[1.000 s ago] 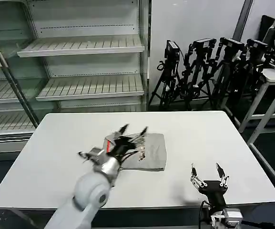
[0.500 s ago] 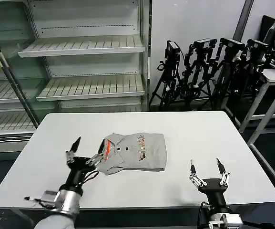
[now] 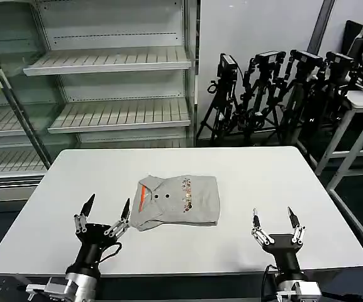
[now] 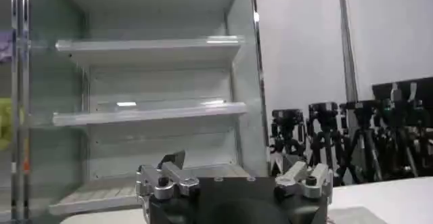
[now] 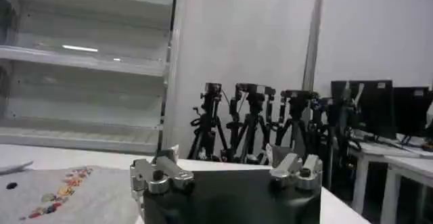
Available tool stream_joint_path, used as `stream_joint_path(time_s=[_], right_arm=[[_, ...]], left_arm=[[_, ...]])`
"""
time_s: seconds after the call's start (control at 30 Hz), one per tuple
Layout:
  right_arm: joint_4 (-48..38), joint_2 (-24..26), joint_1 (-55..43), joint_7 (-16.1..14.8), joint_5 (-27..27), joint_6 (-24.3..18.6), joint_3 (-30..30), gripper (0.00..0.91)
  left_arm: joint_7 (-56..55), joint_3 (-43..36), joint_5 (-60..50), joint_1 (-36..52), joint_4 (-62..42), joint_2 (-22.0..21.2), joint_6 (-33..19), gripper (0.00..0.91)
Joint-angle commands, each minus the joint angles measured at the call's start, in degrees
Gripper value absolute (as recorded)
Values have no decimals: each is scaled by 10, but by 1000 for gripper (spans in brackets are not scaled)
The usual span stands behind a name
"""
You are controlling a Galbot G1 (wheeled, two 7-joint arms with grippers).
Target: Fold and organize the clothes.
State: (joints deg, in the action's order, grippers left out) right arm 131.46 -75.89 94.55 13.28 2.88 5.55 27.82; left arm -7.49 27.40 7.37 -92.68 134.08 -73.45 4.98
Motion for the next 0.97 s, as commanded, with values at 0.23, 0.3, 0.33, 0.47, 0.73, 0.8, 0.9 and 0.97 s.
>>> stream_joint_path(time_s=[0.23, 0.3, 0.33, 0.47, 0.73, 0.8, 0.9, 0.97], right_arm=[[13, -2, 2, 8, -24, 11, -2, 907], [15, -1, 1, 10, -22, 18, 0, 907], [16, -1, 1, 10, -22, 19, 1, 907], [21, 2, 3, 14, -15, 25, 4, 907], [31, 5, 0, 14, -8, 43, 4, 907], [33, 6, 0, 14, -7, 45, 5, 907], [36, 7, -1, 1, 8, 54, 5, 907], [37, 8, -2, -15, 9, 56, 3, 907]], left_arm=[[2, 16, -26, -36, 19, -5, -12, 907], [2, 17, -26, -38, 22, -6, -11, 907], [2, 17, -26, -39, 23, -6, -11, 907], [1, 17, -26, -42, 27, -8, -10, 907], [1, 16, -26, -47, 29, -13, -9, 907], [1, 16, -26, -48, 30, -14, -9, 907], [2, 16, -26, -49, 32, -16, -9, 907], [2, 14, -24, -49, 33, -16, -8, 907]])
